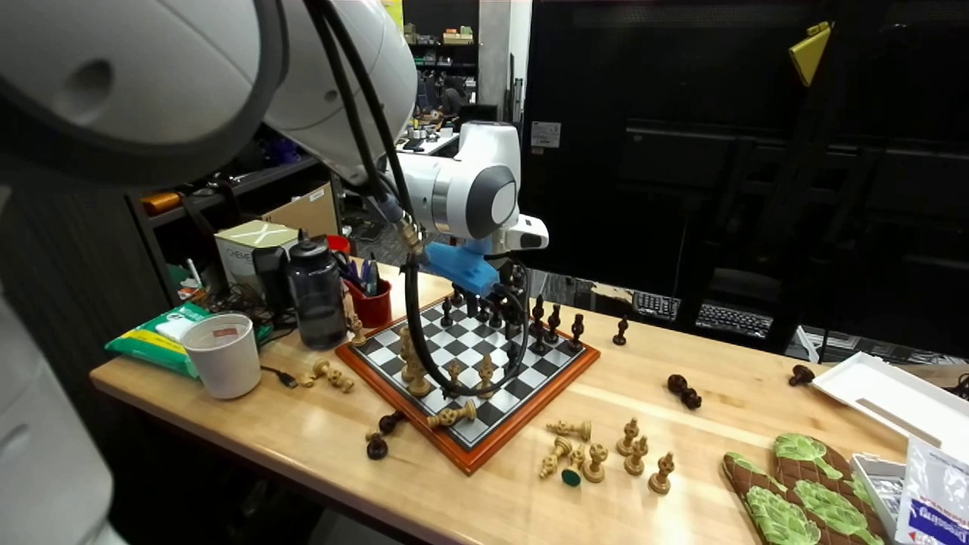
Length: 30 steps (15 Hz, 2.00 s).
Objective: Remove a chess piece from the chessboard
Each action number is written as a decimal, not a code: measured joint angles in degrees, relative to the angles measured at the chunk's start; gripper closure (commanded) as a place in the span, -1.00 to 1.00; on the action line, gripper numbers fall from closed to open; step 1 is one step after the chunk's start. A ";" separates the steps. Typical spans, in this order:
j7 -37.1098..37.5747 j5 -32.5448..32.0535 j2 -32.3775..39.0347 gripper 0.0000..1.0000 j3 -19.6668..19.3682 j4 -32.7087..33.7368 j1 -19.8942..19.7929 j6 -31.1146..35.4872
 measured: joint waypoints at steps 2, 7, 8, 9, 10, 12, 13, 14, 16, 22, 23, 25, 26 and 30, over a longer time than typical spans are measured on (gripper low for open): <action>0.00 0.00 0.86 -1.00 -0.26 0.65 -0.23 0.00; -0.04 0.00 3.76 -1.00 -1.19 2.97 -0.72 -0.03; -0.04 0.00 4.23 -1.00 -1.36 3.38 -0.73 -0.03; -0.04 0.00 4.70 -1.00 -1.54 3.77 -0.75 -0.03; -0.04 0.00 5.17 -1.00 -1.72 4.13 -0.75 -0.05; -0.04 0.01 5.94 -1.00 -2.03 4.57 -0.84 -0.05; -0.04 0.03 6.28 -1.00 -2.18 4.75 -0.94 -0.05; -0.04 0.03 6.57 -1.00 -2.39 4.87 -0.99 -0.05; -0.04 0.03 6.96 -0.94 -2.78 4.94 -1.07 -0.05; -0.39 0.37 7.60 0.11 -3.06 4.99 -1.46 -0.05; -0.50 0.38 7.71 0.25 -3.06 5.00 -1.47 -0.05; -0.62 0.39 7.89 0.57 -3.06 5.02 -1.47 -0.05; -0.65 0.39 7.99 0.72 -3.07 5.05 -1.47 -0.05; -0.65 0.39 8.34 1.00 -3.26 5.37 -1.54 -0.11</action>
